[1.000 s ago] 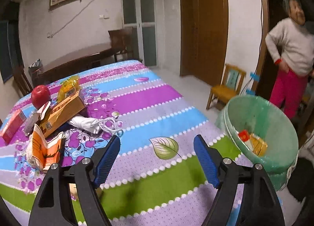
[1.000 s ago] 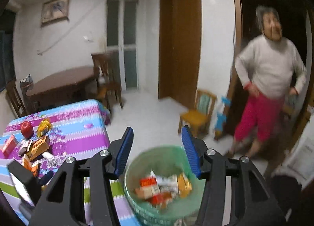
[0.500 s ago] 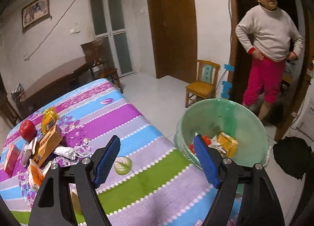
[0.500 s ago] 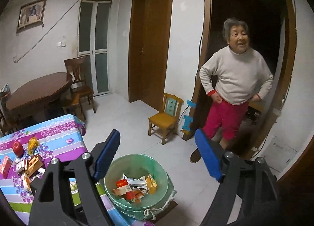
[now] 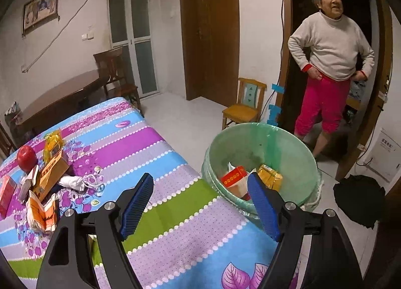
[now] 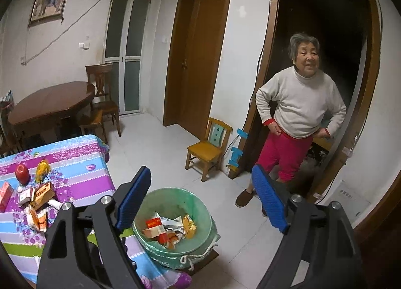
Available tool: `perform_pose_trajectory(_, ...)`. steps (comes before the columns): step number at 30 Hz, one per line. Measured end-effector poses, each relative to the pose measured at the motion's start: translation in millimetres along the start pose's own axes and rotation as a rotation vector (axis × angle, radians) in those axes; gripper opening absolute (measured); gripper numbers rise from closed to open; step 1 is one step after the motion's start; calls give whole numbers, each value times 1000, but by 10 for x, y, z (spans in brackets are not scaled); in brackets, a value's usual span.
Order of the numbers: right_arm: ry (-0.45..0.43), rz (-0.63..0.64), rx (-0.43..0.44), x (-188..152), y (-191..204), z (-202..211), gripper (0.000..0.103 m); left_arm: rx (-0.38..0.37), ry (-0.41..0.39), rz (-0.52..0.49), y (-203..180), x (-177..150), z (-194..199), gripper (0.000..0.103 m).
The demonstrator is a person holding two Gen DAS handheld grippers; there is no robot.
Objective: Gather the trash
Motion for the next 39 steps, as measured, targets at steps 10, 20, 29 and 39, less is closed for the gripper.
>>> perform_pose_trajectory(10, -12, 61, -26, 108, 253, 129, 82, -19, -19, 32, 114, 79, 47, 78)
perform_pose_trajectory(20, -27, 109, 0, 214, 498, 168, 85, -6, -20, 70, 292, 90, 8, 79)
perform_pose_trajectory(29, -11, 116, 20, 197, 559, 138, 85, 21, 4, 96, 372, 6, -26, 79)
perform_pose_trajectory(39, -11, 97, 252, 248, 909, -497, 90, 255, -18, 267, 1258, -324, 385, 80)
Point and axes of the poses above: each gripper's, at about its wrist camera, not at the fingertips, and z roughly against the way its jaws point, y to its left, x to its top, the point moved 1 cm from there along -z, roughly the way its jaws point, and after that the axes turned 4 degrees about -z, right-handed, at the moved point
